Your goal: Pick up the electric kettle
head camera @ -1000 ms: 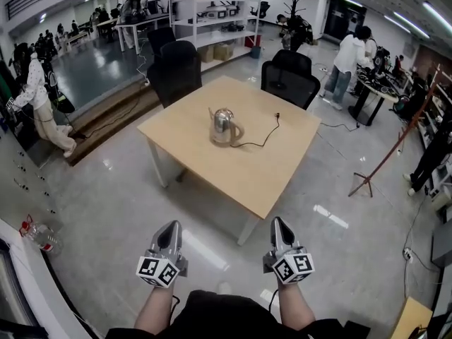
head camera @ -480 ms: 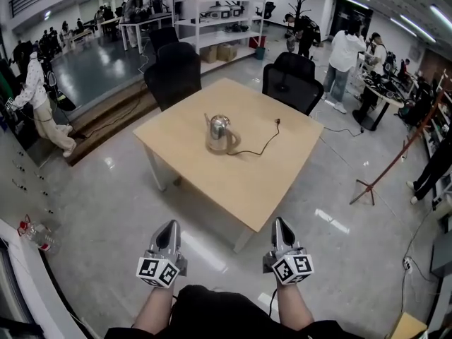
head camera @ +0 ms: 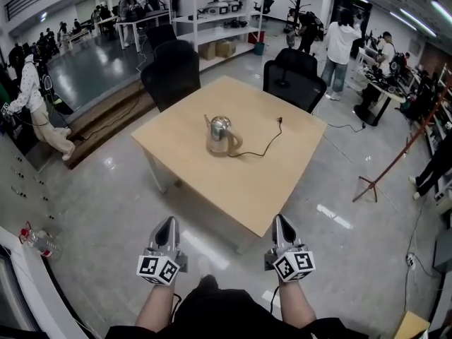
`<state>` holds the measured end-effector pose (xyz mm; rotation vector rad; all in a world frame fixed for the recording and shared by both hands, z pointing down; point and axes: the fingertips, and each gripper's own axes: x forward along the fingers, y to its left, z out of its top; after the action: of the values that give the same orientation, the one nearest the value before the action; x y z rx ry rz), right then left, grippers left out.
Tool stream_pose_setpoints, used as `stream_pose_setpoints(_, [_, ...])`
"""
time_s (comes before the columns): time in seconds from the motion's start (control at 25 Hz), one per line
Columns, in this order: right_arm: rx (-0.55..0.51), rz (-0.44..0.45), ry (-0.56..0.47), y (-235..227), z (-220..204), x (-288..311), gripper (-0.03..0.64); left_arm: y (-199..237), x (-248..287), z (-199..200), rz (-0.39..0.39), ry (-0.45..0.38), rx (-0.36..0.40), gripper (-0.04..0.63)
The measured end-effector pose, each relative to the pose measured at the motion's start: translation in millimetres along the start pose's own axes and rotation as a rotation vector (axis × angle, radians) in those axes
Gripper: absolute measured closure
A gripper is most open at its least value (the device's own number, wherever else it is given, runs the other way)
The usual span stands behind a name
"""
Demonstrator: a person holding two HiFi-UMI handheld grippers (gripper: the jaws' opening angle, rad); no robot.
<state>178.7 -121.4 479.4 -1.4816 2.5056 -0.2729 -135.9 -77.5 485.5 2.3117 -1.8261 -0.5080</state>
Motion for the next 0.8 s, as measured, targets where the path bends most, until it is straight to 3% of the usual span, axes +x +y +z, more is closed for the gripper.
stream_pose_setpoints(0.48, [-0.046,-0.047,0.029,-15.2,2.1,53.8,0.615,19.7,70.1,-8.5,-0.069,0.024,-0.04,0.597])
stream_pose_setpoints(0.8, [-0.078,-0.044,0.043,-17.5,1.0,117.2,0.615,56.7,115.9,3.8,-0.05,-0.01,-0.021,0.597])
